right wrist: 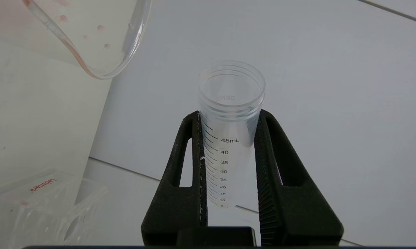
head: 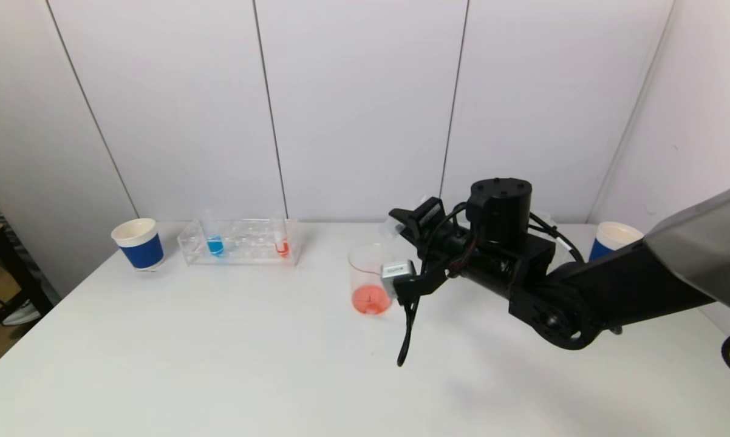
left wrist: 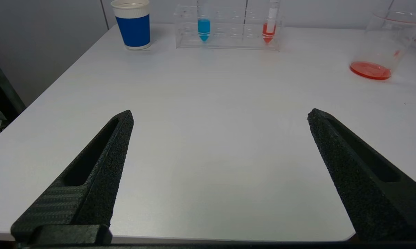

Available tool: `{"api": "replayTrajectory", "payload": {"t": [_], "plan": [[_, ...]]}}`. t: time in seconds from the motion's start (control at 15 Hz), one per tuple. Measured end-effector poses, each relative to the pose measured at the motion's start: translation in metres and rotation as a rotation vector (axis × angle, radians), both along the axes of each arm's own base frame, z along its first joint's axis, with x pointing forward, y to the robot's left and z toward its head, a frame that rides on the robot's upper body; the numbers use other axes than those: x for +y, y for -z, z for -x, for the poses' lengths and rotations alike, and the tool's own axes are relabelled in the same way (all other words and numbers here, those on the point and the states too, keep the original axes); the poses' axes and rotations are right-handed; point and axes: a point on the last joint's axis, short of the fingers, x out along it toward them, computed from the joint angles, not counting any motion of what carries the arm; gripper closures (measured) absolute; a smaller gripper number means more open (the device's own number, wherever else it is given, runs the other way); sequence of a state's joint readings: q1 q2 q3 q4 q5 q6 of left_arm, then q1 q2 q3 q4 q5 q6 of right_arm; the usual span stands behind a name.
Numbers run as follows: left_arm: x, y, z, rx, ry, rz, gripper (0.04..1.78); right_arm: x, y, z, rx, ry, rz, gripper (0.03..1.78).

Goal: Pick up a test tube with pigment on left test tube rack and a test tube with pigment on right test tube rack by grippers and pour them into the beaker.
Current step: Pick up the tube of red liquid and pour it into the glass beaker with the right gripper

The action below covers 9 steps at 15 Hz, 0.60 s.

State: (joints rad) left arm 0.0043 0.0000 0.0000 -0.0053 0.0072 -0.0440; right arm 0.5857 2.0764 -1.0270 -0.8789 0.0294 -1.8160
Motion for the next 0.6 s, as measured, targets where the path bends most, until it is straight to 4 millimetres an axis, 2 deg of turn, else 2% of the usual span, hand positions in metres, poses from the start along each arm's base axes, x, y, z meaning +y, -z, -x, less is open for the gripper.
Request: {"api": "replayTrajectory", "payload": {"t": [0.6], "plan": [[0.0000, 0.0000, 0.0000, 0.000, 0.001, 0.000, 0.06, 0.0050, 0.0008, 0.0039, -0.014, -0.010, 0.028, 1.35]]}}
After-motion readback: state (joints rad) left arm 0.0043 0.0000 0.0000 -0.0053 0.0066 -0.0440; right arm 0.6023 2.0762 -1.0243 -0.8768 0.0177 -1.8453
